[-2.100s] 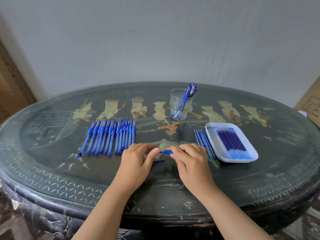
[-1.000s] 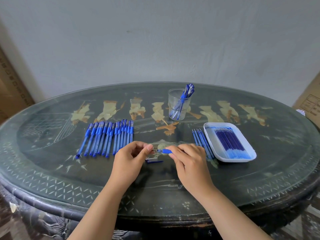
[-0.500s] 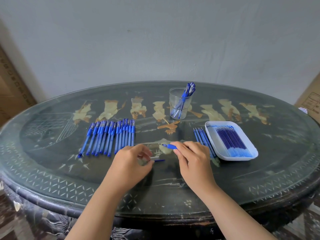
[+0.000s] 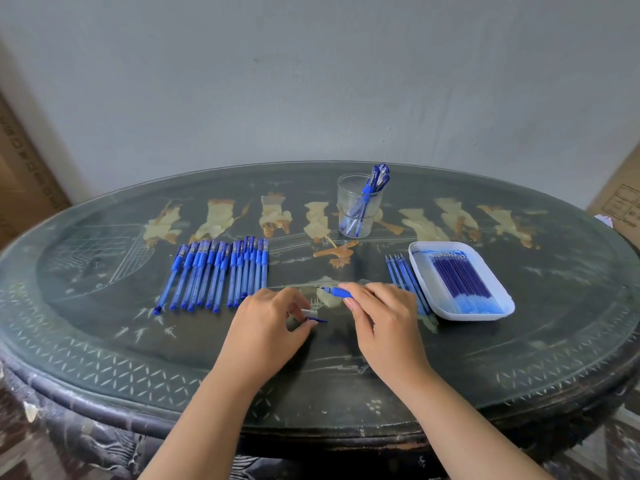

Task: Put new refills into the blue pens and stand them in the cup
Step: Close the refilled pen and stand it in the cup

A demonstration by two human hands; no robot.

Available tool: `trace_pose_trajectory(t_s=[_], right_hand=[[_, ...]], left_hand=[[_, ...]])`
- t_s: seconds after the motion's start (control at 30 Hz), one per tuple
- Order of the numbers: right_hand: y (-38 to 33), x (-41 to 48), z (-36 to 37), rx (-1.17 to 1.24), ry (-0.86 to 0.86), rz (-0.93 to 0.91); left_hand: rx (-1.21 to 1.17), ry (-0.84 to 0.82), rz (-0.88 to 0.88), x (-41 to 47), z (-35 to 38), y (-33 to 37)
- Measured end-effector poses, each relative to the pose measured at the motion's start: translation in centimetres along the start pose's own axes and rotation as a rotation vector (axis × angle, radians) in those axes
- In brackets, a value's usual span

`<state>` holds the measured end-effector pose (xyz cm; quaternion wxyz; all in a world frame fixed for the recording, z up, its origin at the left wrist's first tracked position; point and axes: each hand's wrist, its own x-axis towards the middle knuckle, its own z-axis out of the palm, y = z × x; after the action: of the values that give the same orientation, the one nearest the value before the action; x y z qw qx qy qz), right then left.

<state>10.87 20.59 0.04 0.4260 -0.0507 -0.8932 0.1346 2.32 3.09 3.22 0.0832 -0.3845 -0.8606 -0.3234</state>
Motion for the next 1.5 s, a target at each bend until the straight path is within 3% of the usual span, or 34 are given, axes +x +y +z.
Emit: trace_pose_trajectory(t_s=[0.17, 0.27, 0.43, 0.53, 0.63, 1.07, 1.2, 1.4, 1.5], right_hand=[[-0.5, 0.6, -0.7, 0.025, 0.008, 0.029], [-1.5, 1.5, -1.5, 0.12, 0.002, 0.142], [-3.4, 3.1, -3.0, 0.527, -0.135, 0.509], [-4.3, 3.6, -3.8, 0.747, -0.187, 0.622], [-4.8, 3.9, -4.2, 0.806, -0.217, 0.661], [-3.5, 6.6, -6.6, 0.991, -0.177, 0.82], [-2.9, 7.8, -7.5, 0.968, -0.114, 0.784], [-3.0, 8.1, -7.9, 0.926, -0.221, 0.707], [-3.2, 8.4, -8.0, 1.015, -0.191, 0.745]], left_hand=[[-0.035, 0.098, 0.026, -0.1, 0.0, -0.1], [-0.157, 0.149, 0.01, -0.2, -0.2, 0.3], [-0.469, 0.034, -0.114, -0.2, -0.6, 1.8], [-0.677, -0.038, -0.176, -0.2, -0.5, 2.6], [-0.781, -0.044, -0.23, -0.2, -0.5, 3.0], [-0.642, -0.08, -0.211, -0.3, -1.2, 2.9], [-0.595, -0.12, -0.204, -0.4, -1.3, 2.7], [-0.59, -0.107, -0.208, -0.3, -1.8, 2.8], [-0.586, -0.105, -0.214, -0.4, -1.9, 2.8]])
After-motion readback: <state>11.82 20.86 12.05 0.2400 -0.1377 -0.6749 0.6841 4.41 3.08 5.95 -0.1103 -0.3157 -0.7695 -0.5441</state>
